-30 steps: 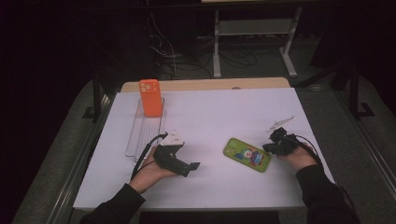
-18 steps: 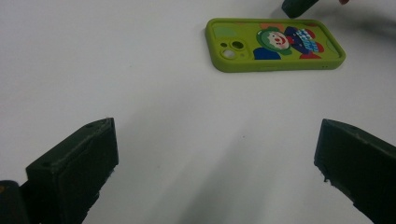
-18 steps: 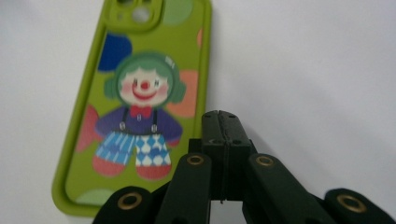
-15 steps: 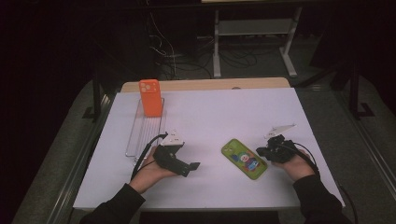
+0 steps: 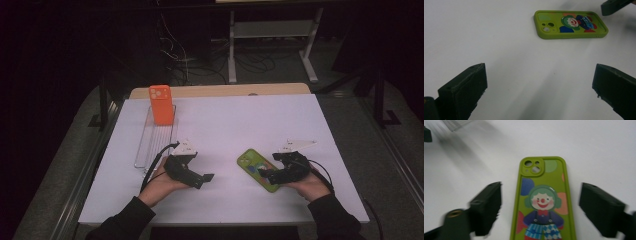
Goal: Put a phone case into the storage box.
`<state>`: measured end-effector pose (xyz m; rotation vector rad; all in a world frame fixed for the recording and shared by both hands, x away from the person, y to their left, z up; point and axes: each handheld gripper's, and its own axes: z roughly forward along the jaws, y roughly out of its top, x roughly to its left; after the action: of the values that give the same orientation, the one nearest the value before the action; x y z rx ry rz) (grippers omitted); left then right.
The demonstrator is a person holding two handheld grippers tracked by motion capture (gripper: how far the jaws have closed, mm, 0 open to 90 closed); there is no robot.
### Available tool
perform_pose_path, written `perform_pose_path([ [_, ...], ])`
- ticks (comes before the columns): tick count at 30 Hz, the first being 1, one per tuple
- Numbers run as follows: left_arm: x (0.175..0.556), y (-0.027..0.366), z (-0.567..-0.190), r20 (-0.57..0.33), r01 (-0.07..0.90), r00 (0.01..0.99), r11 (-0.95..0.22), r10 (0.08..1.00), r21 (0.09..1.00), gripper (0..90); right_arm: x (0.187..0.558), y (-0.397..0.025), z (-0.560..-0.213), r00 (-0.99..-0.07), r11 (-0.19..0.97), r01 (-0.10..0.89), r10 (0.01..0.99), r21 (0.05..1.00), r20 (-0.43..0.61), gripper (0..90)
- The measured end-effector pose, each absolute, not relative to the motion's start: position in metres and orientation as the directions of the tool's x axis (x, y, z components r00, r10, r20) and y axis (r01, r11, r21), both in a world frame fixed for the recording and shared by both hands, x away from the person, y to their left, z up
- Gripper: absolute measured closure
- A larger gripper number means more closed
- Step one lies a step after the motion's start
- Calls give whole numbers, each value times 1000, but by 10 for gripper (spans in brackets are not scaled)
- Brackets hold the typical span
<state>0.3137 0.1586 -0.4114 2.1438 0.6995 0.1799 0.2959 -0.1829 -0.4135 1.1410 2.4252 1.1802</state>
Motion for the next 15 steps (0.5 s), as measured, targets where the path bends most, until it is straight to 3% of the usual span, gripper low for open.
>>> perform_pose_path([
  [3,314,159,-411,-118,420,833,-480,540,770,0,292,-179,-416,-689,383,536,714,752,128,0],
  [15,314,160,-411,-124,422,834,-476,538,772,0,280,-169,-416,-716,403,518,687,754,126,0],
])
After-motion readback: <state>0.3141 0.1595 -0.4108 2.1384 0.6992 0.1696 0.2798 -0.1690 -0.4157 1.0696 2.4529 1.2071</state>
